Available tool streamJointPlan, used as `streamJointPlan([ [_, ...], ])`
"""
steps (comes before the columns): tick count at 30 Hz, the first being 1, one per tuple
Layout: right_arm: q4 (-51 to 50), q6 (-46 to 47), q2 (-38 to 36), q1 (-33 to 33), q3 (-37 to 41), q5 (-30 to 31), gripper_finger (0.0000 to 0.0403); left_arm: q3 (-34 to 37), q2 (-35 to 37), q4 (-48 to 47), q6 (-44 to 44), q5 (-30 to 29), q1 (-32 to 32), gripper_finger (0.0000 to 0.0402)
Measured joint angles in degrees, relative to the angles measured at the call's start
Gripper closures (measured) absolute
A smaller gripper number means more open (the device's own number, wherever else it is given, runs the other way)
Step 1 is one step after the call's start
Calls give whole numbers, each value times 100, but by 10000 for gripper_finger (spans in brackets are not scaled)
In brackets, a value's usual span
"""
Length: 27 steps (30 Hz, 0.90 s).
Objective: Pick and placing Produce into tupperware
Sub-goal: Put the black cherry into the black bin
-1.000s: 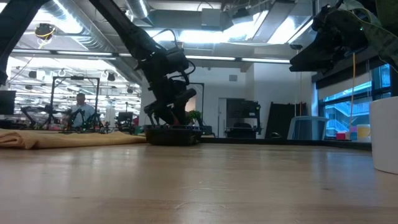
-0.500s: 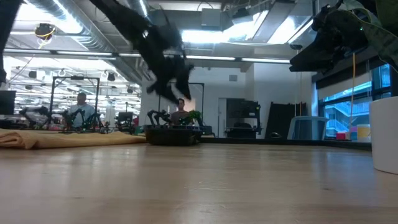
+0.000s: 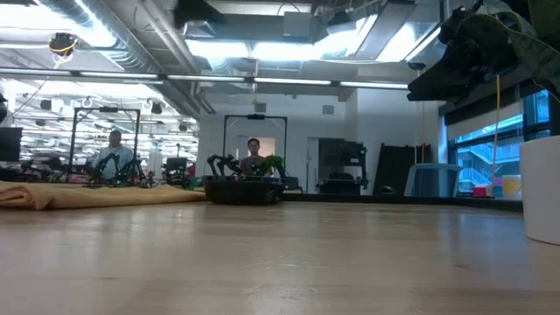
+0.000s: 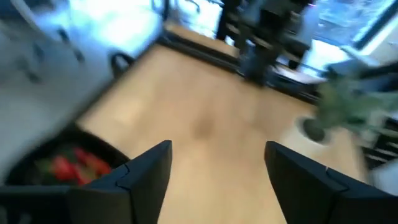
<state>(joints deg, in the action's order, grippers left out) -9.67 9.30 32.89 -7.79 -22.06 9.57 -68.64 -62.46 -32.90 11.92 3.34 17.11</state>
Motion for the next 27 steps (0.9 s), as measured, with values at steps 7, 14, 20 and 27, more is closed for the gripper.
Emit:
streamJointPlan([
  [7,4,-64,-1,0,0,-1,224,1,524,-1777,1572,219,-1306,152],
  [14,7,-59,8,0,0,-1,224,7,-13,-2607,3493,0,-2743,152],
  [20,18,-59,50,-1,1,-1,224,7,-826,-2682,5184,-161,-3542,152],
  [27,54,-59,138,0,2,-1,224,7,-1879,-2713,7045,170,-4157,152],
])
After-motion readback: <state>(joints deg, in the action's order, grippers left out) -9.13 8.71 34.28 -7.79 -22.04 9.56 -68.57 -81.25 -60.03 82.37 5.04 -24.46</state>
